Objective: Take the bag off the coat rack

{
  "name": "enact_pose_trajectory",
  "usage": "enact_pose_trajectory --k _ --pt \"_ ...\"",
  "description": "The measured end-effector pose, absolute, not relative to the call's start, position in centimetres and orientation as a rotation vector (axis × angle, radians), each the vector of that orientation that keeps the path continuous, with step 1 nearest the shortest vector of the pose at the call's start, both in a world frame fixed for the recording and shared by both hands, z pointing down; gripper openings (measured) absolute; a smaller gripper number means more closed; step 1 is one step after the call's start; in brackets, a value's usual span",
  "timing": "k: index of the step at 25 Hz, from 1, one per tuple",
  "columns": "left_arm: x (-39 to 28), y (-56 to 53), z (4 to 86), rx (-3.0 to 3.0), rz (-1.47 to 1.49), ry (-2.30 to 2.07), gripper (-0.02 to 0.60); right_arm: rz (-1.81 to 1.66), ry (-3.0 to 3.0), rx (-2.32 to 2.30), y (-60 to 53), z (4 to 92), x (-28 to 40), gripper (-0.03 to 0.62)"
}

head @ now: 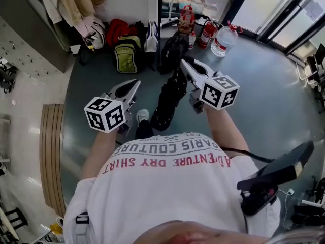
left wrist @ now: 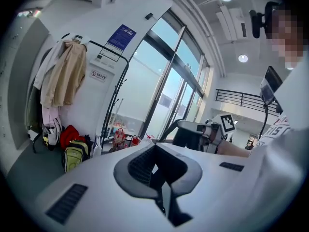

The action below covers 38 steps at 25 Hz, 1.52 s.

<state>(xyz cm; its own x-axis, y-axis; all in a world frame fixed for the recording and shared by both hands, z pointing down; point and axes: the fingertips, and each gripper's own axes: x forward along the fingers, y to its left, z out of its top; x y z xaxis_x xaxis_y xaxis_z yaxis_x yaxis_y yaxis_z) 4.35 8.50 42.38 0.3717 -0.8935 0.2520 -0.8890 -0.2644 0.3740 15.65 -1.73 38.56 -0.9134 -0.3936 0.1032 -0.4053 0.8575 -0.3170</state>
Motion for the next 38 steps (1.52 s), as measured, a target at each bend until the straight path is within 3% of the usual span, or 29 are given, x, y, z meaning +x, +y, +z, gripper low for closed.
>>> enact_pose_trajectory --k 9,18,38 --pt "14.2 15.4 39.5 2.222 -0.003 -1.476 0.002 0.547 -2.944 0.672 8.0 38.2 27.1 0.012" --pt "19.8 18.7 38.5 2.302 0.032 -1.402 0.002 0.541 -2.955 0.761 13.7 37.5 33.4 0.012" --pt "18.3 19.6 37.5 2.313 -0.004 -1.428 0.002 0.548 -2.964 0.799 13.3 36.8 32.1 0.011"
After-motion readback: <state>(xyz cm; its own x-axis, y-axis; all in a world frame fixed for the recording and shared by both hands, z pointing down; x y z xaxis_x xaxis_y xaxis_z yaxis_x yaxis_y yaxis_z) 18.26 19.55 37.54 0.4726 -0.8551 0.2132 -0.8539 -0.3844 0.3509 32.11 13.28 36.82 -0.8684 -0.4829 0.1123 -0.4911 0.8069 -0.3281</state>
